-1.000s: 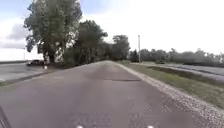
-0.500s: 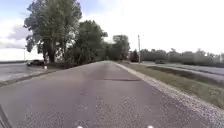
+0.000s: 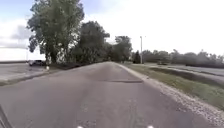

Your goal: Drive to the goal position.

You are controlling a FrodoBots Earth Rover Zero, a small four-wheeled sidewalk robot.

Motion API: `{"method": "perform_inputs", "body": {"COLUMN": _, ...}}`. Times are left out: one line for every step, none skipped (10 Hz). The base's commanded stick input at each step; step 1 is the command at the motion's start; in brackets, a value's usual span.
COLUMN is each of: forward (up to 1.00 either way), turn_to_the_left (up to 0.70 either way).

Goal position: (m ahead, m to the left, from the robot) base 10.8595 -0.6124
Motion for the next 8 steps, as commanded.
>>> {"method": "perform_inputs", "body": {"forward": 0.70, "turn_to_the_left": 0.13}}
{"method": "perform_inputs", "body": {"forward": 0.70, "turn_to_the_left": 0.00}}
{"method": "perform_inputs", "body": {"forward": 0.70, "turn_to_the_left": 0.00}}
{"method": "perform_inputs", "body": {"forward": 0.70, "turn_to_the_left": 0.00}}
{"method": "perform_inputs", "body": {"forward": 0.70, "turn_to_the_left": 0.00}}
{"method": "perform_inputs", "body": {"forward": 0.70, "turn_to_the_left": 0.00}}
{"method": "perform_inputs", "body": {"forward": 0.70, "turn_to_the_left": 0.00}}
{"method": "perform_inputs", "body": {"forward": 0.70, "turn_to_the_left": 0.00}}
